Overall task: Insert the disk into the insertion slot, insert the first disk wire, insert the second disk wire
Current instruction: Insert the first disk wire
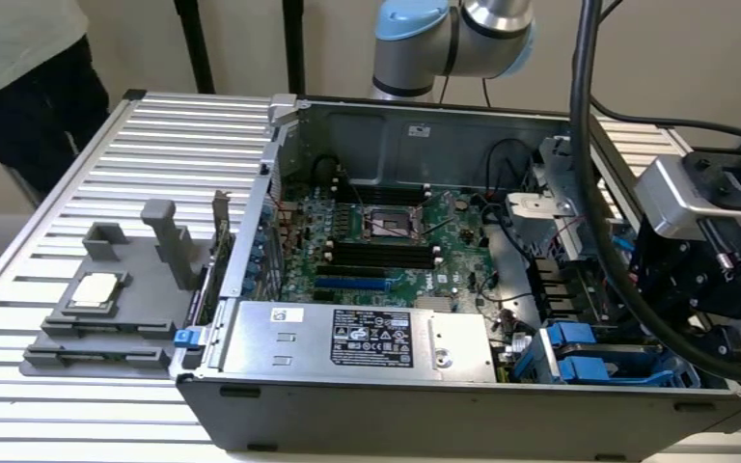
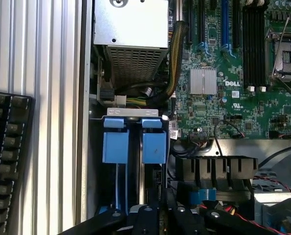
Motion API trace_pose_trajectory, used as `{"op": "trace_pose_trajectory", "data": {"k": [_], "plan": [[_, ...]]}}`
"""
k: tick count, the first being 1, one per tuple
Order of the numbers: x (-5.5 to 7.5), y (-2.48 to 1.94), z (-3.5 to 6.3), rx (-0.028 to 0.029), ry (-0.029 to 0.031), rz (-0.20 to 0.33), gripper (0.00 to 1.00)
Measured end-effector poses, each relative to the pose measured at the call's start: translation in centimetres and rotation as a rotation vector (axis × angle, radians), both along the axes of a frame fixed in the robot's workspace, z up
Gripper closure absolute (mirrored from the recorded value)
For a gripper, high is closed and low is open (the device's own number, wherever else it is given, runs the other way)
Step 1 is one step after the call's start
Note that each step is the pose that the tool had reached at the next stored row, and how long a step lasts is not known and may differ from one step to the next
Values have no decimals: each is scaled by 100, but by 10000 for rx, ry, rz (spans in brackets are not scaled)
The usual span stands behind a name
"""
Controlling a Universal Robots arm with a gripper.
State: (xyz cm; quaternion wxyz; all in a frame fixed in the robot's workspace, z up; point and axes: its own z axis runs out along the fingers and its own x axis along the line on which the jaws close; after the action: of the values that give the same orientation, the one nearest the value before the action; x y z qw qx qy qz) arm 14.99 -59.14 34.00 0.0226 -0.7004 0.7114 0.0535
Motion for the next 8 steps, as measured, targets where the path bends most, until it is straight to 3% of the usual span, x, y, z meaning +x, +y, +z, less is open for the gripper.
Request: {"op": "trace_pose_trajectory", "data": {"k": [8], "plan": [[0, 13, -14, 0, -15, -27, 84]]}}
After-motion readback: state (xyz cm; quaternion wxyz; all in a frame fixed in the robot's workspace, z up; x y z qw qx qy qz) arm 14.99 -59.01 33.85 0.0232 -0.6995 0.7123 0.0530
